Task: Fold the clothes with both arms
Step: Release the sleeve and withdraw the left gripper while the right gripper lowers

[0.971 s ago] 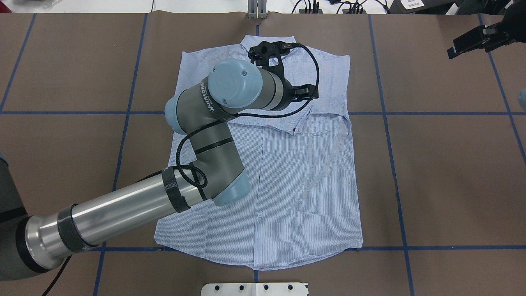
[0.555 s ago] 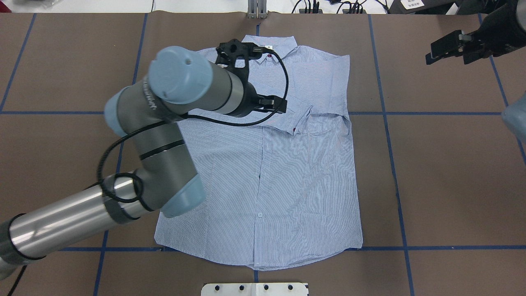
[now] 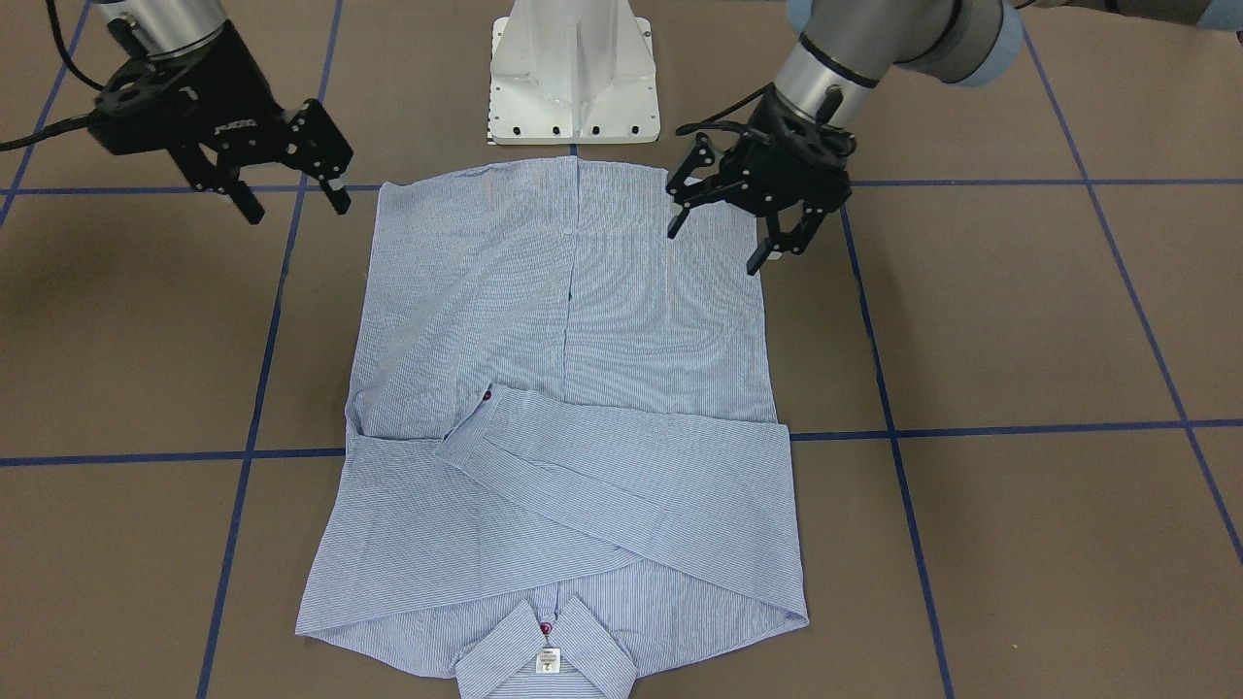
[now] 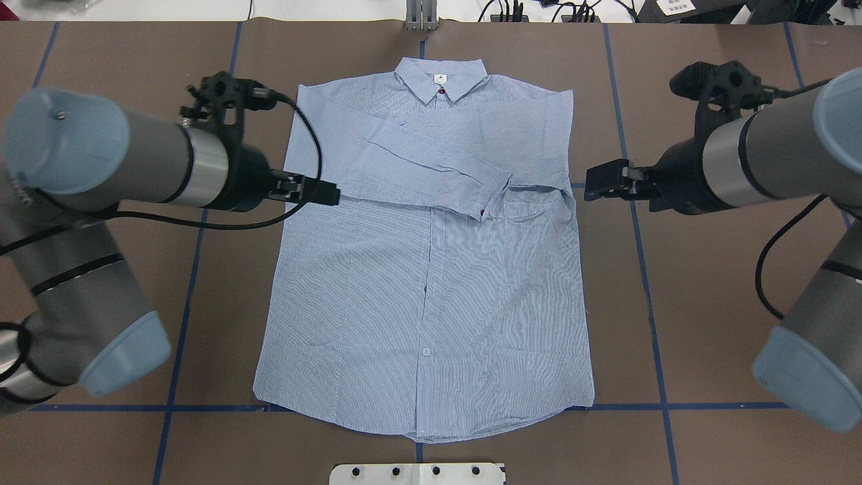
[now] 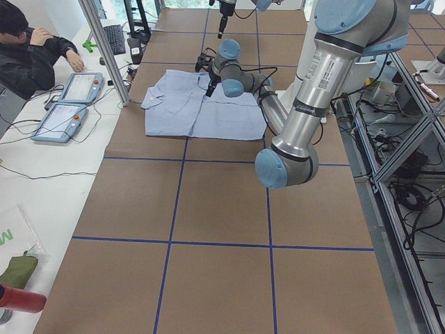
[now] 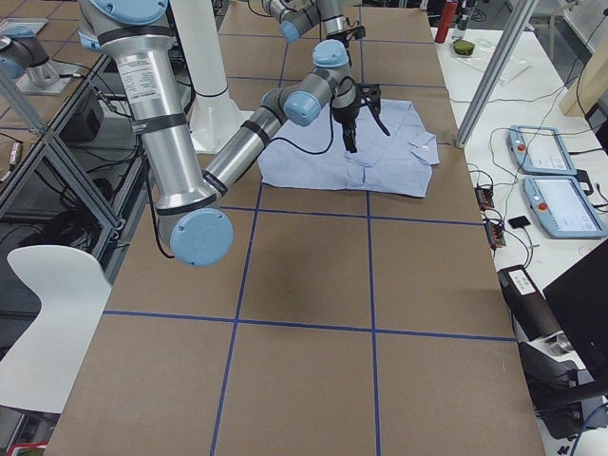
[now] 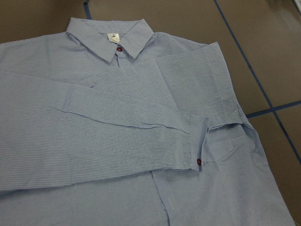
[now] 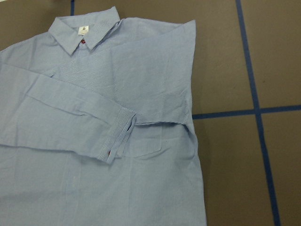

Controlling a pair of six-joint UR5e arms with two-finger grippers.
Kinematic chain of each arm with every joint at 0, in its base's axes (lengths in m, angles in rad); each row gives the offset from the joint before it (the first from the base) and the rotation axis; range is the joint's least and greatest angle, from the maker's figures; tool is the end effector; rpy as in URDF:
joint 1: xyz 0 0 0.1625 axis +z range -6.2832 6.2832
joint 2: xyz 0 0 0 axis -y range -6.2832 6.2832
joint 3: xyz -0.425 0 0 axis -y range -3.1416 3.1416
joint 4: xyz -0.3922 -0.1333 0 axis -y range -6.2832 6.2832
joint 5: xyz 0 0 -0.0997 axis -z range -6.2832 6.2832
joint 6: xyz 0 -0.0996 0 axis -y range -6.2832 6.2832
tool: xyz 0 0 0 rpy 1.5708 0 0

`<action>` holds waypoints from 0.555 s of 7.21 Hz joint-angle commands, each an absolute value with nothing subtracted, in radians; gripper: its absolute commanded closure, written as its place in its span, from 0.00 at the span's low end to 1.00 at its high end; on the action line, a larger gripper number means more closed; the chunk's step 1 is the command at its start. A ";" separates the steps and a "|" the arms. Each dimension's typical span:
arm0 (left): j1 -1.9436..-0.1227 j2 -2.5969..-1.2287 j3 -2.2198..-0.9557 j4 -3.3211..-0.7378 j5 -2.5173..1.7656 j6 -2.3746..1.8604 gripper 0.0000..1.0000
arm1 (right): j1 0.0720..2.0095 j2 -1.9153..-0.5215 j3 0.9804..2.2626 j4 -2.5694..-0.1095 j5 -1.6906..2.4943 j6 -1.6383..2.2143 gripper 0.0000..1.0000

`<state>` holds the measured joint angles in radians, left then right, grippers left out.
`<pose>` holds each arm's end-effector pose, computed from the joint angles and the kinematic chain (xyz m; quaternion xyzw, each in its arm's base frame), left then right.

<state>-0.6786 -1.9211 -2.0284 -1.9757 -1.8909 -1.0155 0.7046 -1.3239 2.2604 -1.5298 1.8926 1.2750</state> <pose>0.3566 -0.4185 0.2179 0.2187 0.5347 0.0407 0.8153 -0.2924 -0.3822 0.2289 0.0982 -0.4745 0.1032 0.8686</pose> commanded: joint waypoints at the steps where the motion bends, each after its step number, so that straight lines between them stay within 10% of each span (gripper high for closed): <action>1: -0.678 -1.710 -2.170 -1.982 -1.852 -1.022 0.00 | 0.462 -1.365 2.293 -1.532 1.628 1.444 0.00; 4: -0.417 -1.559 -2.214 -2.062 -1.568 -1.335 0.00 | 0.276 -1.388 2.293 -1.532 1.398 1.545 0.00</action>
<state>-0.5571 -1.6025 -2.2056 -2.0355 -1.7137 -1.1768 0.3284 -1.3840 2.2926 -1.5324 1.4607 1.5166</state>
